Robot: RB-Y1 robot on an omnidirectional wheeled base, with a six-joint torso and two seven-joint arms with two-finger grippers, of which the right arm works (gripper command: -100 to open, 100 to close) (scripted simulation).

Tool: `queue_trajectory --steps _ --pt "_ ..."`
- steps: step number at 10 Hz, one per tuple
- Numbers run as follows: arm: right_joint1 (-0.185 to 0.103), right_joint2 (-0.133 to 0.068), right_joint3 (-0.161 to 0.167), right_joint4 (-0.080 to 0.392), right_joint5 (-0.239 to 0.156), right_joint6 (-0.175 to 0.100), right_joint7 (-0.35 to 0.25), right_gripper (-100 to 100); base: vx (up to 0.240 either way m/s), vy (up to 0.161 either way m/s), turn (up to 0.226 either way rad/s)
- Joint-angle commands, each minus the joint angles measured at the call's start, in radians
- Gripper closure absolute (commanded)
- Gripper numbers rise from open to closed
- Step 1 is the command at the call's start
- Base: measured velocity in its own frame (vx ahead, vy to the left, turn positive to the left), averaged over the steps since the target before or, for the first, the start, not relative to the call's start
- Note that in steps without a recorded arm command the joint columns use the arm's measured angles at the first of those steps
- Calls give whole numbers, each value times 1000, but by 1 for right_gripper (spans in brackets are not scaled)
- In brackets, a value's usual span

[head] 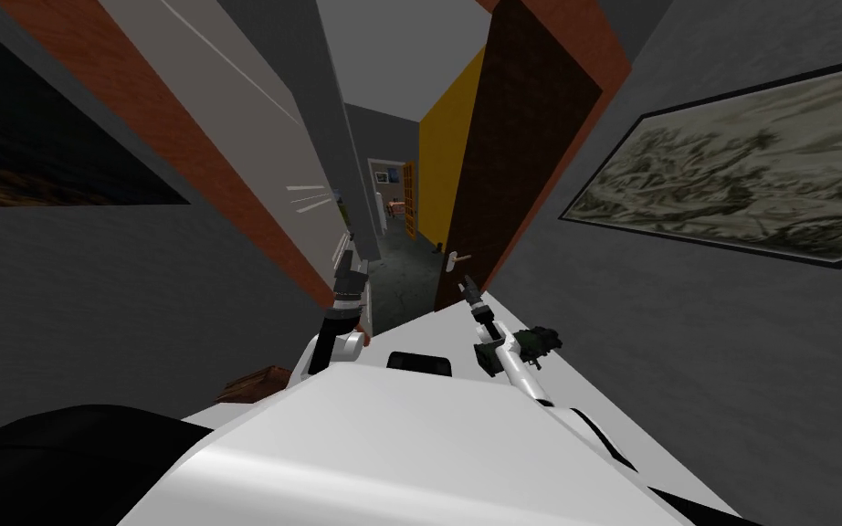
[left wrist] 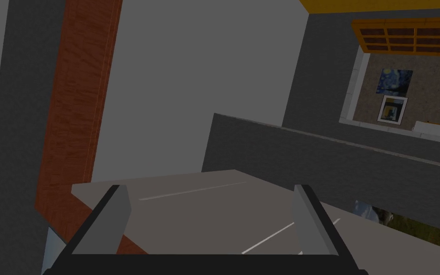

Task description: Push the door open

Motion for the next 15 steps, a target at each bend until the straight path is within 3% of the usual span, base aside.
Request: queue_trajectory --steps 1,15 --pt "-25 -10 1 46 13 -5 -22 -100 69 -107 73" --pt "-205 -83 7 370 104 -34 -173 -100 65 -95 60"
